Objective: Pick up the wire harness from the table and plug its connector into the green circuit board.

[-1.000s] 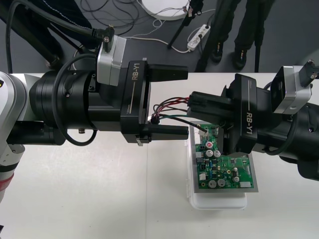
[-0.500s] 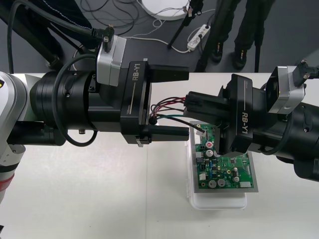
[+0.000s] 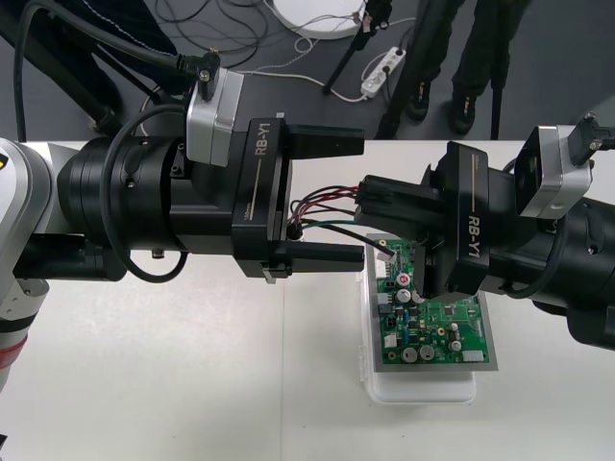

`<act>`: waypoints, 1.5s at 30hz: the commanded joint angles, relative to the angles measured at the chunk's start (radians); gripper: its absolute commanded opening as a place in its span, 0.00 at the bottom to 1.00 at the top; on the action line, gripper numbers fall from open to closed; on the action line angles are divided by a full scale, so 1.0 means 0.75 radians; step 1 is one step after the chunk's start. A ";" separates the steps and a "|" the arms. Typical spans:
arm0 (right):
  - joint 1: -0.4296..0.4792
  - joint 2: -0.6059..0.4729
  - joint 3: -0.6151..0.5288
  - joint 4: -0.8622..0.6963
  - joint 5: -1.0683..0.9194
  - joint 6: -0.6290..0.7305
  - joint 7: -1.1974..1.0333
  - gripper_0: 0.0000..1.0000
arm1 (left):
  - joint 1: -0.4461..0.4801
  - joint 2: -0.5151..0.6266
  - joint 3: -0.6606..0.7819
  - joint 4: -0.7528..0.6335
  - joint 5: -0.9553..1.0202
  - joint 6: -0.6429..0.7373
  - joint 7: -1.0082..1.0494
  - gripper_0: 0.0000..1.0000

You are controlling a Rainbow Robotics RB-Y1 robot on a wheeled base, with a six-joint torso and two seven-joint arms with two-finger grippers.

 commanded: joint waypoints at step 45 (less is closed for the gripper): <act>-0.027 -0.015 -0.012 -0.048 -0.042 0.011 -0.012 0.37 | -0.037 0.041 -0.026 -0.011 0.072 0.061 -0.056 0.00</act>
